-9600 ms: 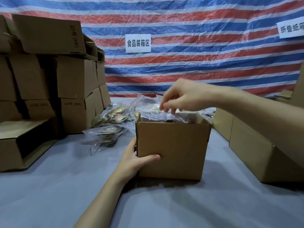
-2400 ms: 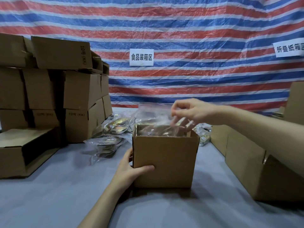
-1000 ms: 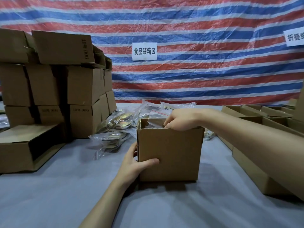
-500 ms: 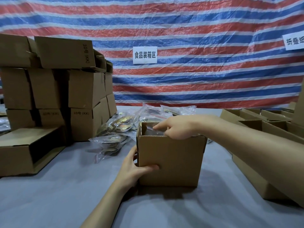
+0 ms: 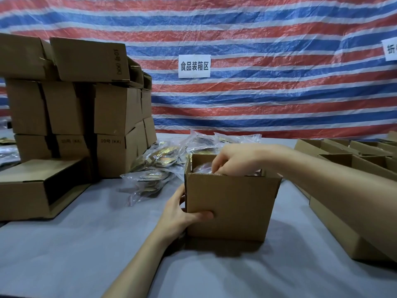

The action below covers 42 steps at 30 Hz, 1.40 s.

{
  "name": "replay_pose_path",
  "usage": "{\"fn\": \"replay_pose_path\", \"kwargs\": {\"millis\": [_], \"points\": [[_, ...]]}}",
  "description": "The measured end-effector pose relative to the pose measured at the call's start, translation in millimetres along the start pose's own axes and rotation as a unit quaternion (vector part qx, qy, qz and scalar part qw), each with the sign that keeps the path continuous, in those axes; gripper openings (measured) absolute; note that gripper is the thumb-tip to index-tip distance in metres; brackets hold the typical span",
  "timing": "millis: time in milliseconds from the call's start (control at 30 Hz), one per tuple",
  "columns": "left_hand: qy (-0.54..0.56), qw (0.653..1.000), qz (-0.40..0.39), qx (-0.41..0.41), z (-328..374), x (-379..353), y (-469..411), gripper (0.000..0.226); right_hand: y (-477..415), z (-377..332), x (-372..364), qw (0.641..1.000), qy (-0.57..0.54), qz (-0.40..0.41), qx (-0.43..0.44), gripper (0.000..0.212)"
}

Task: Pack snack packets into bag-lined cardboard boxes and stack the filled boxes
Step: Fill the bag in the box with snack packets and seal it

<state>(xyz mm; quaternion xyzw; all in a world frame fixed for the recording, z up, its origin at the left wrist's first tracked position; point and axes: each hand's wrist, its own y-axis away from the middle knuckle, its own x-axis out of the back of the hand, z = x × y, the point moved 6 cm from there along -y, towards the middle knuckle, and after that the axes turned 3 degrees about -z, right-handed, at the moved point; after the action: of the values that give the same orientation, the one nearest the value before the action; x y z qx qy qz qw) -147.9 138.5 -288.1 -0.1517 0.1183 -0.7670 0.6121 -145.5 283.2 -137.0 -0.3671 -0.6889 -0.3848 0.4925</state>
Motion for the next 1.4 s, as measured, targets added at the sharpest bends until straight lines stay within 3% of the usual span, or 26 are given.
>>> {"fn": "replay_pose_path", "kwargs": {"millis": [167,367,567,800,967,1100,1267,1400], "points": [[0.015,1.0,-0.004,-0.001,1,-1,1,0.081,-3,2,0,1.0,-0.011,-0.012,-0.003,0.03],[0.021,1.0,-0.011,-0.004,1,-3,0,0.082,5,12,-1,0.994,-0.061,-0.072,-0.053,0.06],[0.018,1.0,-0.016,-0.005,3,-3,1,0.082,6,13,-2,0.985,-0.124,-0.108,-0.057,0.035],[-0.002,1.0,-0.024,-0.017,5,-4,1,0.074,8,15,-6,0.973,-0.172,-0.149,-0.044,0.035],[0.004,0.999,-0.037,-0.018,3,-5,0,0.067,11,24,-13,0.93,-0.302,-0.2,-0.057,0.065],[0.011,0.999,-0.033,-0.021,4,-6,1,0.062,7,32,-26,0.933,-0.277,-0.203,-0.11,0.079],[0.003,0.999,-0.035,-0.025,3,-5,0,0.062,12,36,-17,0.939,-0.286,-0.148,-0.122,0.072],[0.003,0.999,-0.031,-0.028,2,-6,-1,0.064,16,39,-6,0.974,-0.141,-0.083,-0.158,0.069]]}}
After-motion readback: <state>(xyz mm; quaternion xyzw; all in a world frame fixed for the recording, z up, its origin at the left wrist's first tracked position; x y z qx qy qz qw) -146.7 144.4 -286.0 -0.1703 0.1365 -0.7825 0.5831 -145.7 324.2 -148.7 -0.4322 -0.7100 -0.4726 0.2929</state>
